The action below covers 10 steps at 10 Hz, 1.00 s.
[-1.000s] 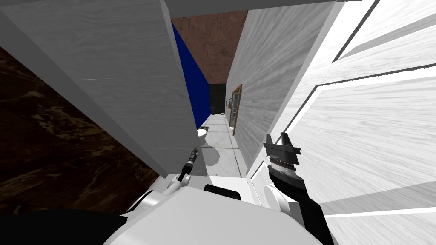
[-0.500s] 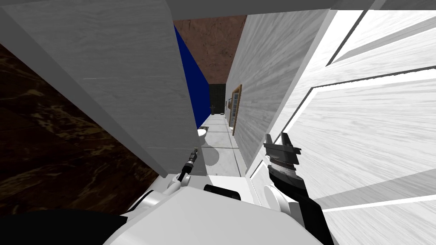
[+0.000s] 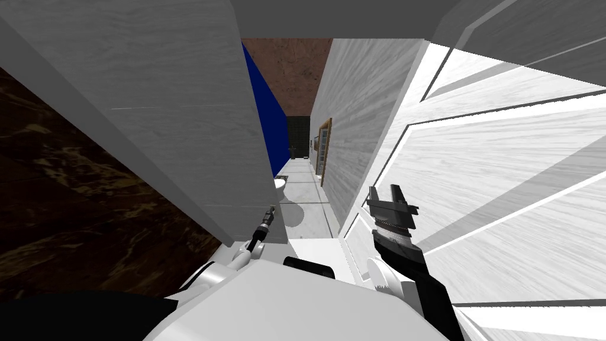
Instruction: Pull the door open
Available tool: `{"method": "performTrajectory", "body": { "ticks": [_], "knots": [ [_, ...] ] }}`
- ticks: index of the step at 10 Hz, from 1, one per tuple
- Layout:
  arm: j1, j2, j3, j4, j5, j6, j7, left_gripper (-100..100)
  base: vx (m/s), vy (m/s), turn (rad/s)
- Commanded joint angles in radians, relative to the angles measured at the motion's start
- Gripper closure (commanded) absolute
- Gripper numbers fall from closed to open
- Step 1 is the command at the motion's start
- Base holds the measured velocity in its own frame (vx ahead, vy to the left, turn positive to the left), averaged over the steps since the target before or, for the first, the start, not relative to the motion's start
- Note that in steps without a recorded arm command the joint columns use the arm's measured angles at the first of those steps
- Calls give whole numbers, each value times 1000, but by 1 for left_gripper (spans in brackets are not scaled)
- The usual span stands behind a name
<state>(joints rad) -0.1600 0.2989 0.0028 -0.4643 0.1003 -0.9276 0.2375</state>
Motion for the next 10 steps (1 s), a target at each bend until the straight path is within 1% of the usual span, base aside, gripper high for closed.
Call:
{"method": "performTrajectory", "body": {
  "ticks": [1, 6, 7, 8, 9, 10],
  "knots": [
    [12, 4, -12, -12, -2, 1, 9, 100, -212, 49, -150],
    [5, 25, -47, 10, -8, -26, 41, 100, -222, 82, -151],
    [5, 27, -50, 12, -9, -29, 44, 100, -204, 70, -112],
    [5, 22, -50, 10, -10, -24, 41, 100, -87, 21, -34],
    [14, 31, -67, 10, -20, -39, 59, 100, -130, 31, -60],
    [19, 39, -77, 9, -26, -49, 70, 100, -219, 78, -89]
  ]
}}
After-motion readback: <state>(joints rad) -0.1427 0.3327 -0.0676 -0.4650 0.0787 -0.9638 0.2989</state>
